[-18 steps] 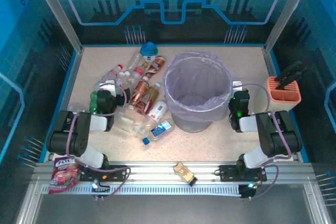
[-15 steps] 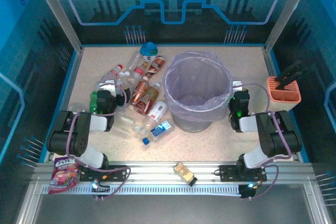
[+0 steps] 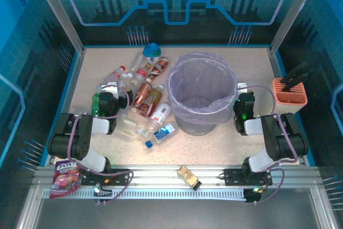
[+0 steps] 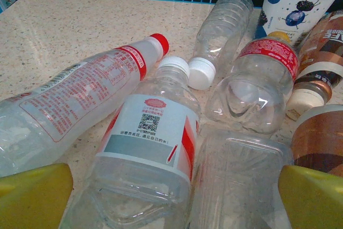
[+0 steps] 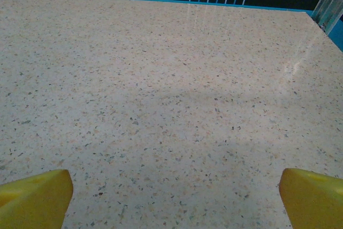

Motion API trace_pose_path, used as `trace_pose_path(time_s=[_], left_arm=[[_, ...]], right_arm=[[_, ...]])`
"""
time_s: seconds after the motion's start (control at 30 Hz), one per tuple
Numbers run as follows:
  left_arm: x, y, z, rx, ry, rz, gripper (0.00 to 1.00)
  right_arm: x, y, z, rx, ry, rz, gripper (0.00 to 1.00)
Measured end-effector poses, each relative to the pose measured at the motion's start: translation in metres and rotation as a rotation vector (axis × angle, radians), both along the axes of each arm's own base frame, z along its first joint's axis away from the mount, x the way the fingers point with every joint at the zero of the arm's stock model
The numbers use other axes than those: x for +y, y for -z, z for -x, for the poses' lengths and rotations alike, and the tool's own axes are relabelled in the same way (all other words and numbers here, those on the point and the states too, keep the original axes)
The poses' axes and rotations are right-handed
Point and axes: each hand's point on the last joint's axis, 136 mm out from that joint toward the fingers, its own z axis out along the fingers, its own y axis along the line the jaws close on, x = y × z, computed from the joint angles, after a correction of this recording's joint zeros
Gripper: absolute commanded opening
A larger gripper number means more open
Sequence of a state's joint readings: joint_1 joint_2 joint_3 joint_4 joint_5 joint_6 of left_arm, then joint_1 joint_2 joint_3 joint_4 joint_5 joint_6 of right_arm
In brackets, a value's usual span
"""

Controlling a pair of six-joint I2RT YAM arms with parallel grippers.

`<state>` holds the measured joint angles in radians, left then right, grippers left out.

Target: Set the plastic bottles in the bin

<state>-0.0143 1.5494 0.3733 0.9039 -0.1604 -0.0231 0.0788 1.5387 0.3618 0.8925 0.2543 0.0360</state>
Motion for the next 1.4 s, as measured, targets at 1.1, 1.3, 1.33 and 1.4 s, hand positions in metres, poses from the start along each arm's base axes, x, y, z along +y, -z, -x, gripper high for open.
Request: trace_pose_path(time_s=[1.1,1.3,1.33,1.4], left_arm=[[0.056,-0.143,0.116,0.208,-0.454,0.358,0.99],[0.072,-0.106,0.143,0.344,-0.566,0.374,0.99],[0.074,-0.102,0.144,0.357,-0.580,0.371,0.99],[0.079,-0.095,0.145,0.382,-0.603,0.369,0.99]], right_arm=[[-0.002,-0.008,0.007,-0.048,0.011,-0.005,1.00],[0.005,-0.010,0.007,-0.055,0.011,0.036,1.00],[0.005,-0.012,0.010,-0.045,0.025,0.052,1.00],[0.004,-0.028,0.014,-0.037,0.034,0.059,1.00]])
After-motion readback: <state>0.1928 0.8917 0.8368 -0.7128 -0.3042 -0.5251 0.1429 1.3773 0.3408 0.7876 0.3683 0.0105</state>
